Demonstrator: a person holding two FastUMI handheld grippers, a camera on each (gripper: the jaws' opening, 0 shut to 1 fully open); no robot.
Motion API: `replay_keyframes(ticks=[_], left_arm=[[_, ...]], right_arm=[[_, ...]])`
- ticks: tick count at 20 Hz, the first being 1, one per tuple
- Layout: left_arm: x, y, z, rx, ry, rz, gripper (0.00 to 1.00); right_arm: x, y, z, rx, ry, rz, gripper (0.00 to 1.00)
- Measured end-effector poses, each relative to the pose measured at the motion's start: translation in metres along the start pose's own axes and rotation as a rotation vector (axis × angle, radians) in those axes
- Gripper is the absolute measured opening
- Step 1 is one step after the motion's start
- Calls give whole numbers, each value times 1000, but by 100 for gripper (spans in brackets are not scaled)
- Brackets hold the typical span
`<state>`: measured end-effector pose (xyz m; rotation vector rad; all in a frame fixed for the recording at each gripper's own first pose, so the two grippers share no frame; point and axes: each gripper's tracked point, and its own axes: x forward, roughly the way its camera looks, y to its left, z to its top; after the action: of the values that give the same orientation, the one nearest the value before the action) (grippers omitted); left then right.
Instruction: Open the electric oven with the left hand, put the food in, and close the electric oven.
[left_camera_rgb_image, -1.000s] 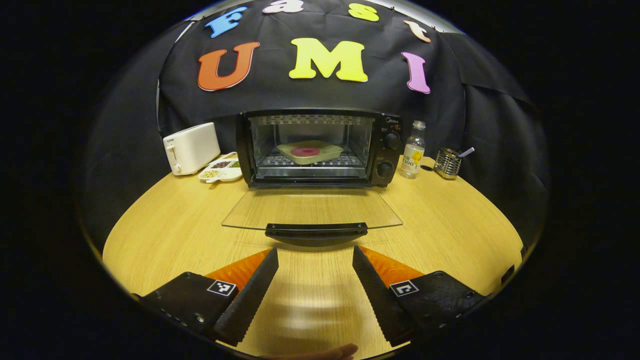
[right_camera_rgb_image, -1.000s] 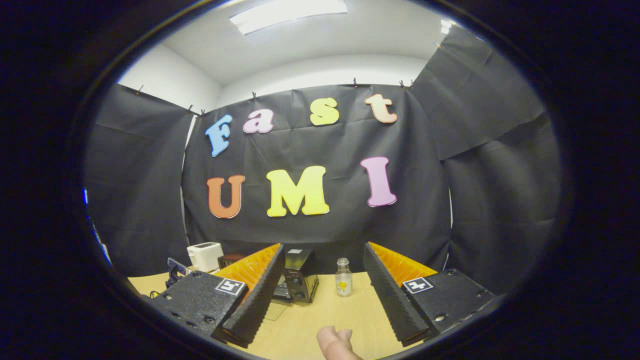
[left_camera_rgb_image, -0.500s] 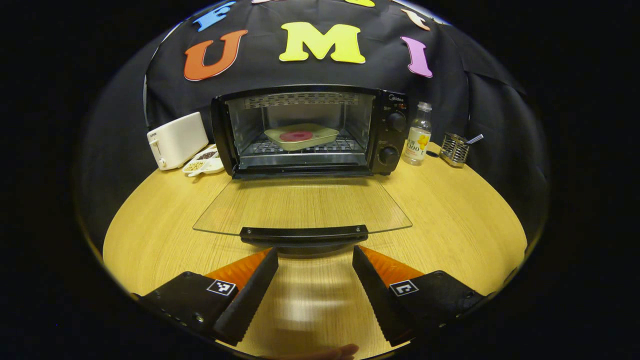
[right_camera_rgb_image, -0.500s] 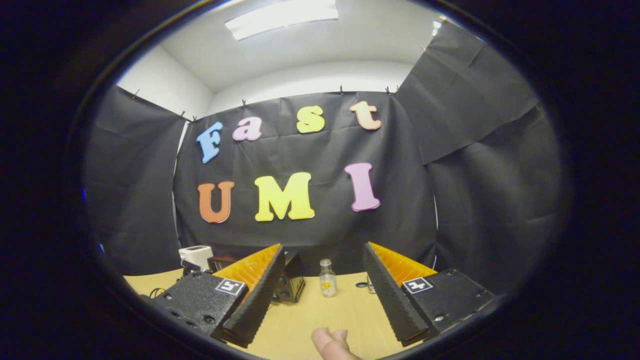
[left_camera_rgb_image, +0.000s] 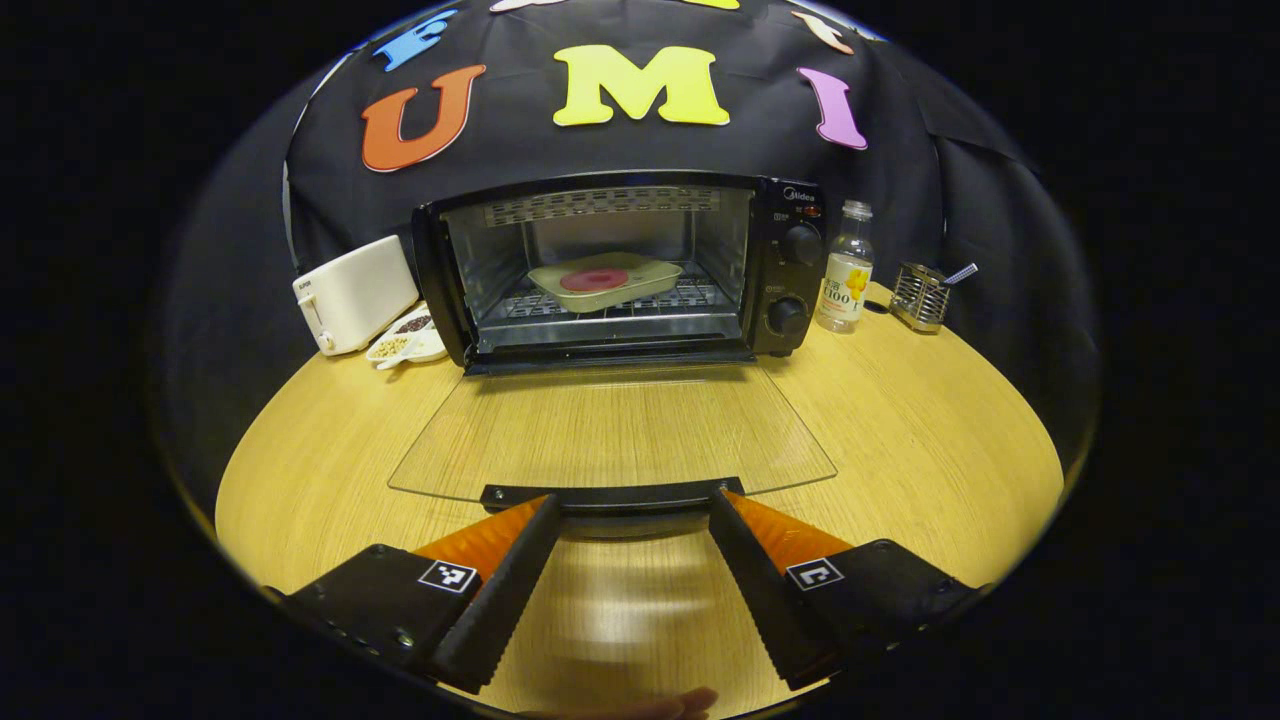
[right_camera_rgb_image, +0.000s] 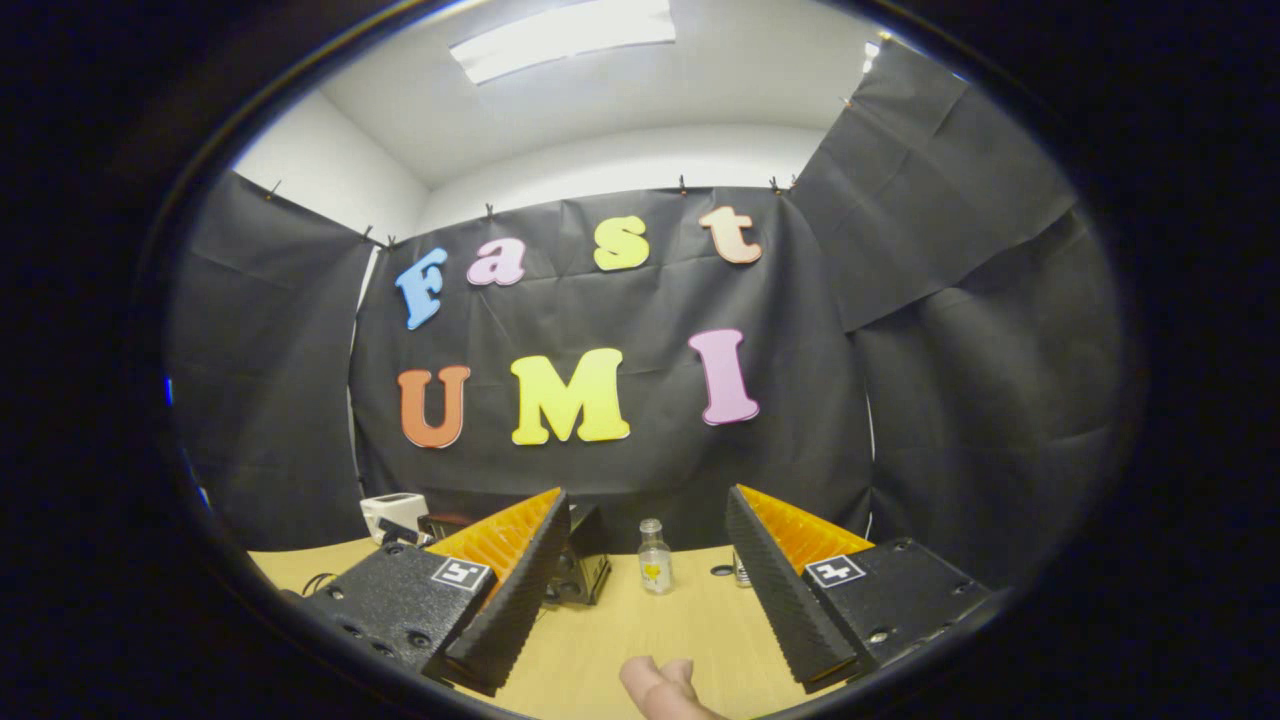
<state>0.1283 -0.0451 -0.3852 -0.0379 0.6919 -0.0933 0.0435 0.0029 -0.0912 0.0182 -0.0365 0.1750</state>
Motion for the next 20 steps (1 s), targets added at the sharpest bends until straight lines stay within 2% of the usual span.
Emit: replay_keyframes(ticks=[2, 3, 4, 11, 12, 13, 20], left_arm=[[0, 0, -4, 12, 7, 5, 96], [2, 1, -5, 19, 10, 8, 96], [3, 1, -6, 19, 10, 4, 96], [2, 1, 0, -8, 16, 4, 96], [-1, 2, 4, -6, 3, 9, 100], [-3, 1, 8, -5, -6, 9, 96], [-11, 3, 31, -13, -27, 19, 96]], right_arm=[[0, -1, -4, 1, 7, -1, 94], [1, -2, -4, 4, 10, -3, 99], [1, -2, -4, 6, 13, -8, 94], [0, -4, -13, 31, 40, -10, 94], [0, -4, -13, 29, 41, -9, 94], [1, -4, -12, 29, 41, -10, 94], [1, -11, -20, 35, 64, -24, 94]])
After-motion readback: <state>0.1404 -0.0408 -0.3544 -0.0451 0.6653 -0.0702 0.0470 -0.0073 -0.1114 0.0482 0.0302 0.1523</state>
